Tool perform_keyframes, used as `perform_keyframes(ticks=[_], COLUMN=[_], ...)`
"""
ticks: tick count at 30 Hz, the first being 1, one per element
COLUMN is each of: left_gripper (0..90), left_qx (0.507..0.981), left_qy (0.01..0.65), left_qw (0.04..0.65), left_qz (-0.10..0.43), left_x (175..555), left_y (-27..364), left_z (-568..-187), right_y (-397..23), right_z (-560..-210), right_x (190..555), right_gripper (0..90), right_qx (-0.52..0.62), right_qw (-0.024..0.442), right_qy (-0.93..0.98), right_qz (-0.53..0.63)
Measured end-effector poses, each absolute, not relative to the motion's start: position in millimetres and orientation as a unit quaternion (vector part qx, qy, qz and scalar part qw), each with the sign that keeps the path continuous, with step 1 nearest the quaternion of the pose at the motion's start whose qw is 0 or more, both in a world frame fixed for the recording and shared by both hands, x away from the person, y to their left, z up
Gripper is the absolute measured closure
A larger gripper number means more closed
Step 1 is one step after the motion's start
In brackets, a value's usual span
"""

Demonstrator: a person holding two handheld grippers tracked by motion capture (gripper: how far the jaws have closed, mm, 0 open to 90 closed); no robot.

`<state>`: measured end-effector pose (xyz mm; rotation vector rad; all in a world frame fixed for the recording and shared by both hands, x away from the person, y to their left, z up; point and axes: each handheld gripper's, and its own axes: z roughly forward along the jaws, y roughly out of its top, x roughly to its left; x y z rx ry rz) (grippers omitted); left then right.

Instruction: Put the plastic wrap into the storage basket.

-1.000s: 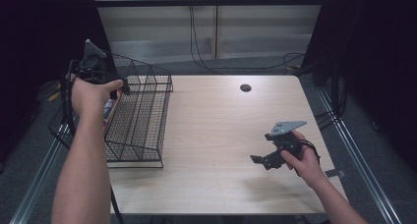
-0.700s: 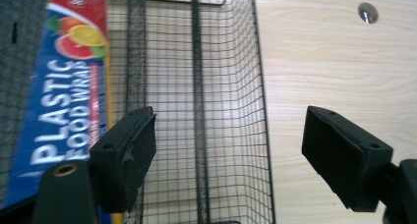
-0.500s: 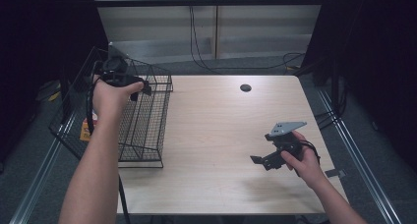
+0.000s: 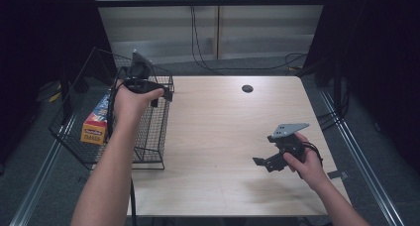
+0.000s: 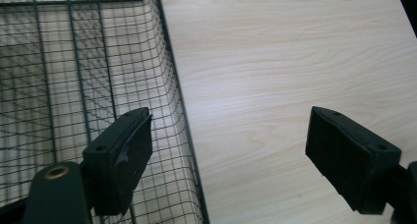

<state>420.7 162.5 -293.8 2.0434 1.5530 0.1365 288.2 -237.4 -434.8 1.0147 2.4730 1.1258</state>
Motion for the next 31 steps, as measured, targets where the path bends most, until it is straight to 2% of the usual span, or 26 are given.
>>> perform_keyframes(ticks=[31], left_gripper=[15.9], left_qx=[0.801], left_qy=[0.507], left_qw=[0.317], left_qz=[0.016], left_x=[405], left_y=[113], left_z=[-333], right_y=[-236], right_z=[-446], right_x=[289], right_gripper=[2.0], right_qx=[0.352], right_qw=[0.118], right_qy=[0.849], right_qz=[0.376])
